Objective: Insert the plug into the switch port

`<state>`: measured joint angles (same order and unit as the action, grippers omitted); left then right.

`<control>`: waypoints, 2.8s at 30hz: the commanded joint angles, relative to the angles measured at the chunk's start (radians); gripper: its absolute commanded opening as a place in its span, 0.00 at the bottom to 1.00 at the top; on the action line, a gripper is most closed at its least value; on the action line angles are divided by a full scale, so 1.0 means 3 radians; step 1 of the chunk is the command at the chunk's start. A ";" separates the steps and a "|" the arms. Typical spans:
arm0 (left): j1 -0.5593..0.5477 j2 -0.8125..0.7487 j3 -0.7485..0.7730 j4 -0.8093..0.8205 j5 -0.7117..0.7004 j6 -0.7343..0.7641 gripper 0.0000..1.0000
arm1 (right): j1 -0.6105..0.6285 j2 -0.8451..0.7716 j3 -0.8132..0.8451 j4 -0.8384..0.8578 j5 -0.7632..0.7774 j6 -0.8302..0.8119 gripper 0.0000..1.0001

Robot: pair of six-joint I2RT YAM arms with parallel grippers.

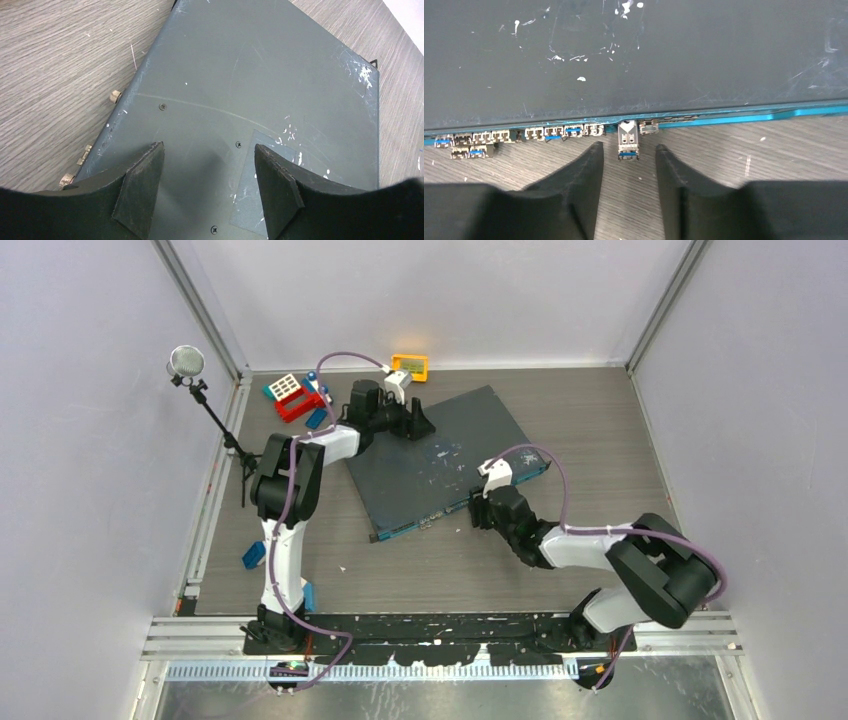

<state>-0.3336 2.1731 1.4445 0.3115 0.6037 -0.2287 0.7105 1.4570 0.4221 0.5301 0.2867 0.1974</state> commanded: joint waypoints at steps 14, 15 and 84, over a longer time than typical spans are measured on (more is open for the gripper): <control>0.0002 0.0154 0.0102 -0.0325 0.0079 -0.0015 0.66 | -0.0020 -0.0953 0.0106 -0.1450 -0.0166 0.0906 0.47; 0.0002 0.0162 0.0115 -0.0343 0.0081 -0.0015 0.66 | -0.0023 -0.0966 0.0041 -0.1397 -0.0167 0.0951 0.40; 0.0151 0.0863 0.1391 -0.1738 0.0499 0.0277 0.60 | -0.0130 -0.0285 -0.0047 -0.0557 0.0039 0.1052 0.01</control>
<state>-0.2558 2.4027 1.8622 -0.0811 0.6846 -0.1493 0.6827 1.3334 0.3748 0.2935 0.3477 0.5251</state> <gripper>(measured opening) 0.602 0.018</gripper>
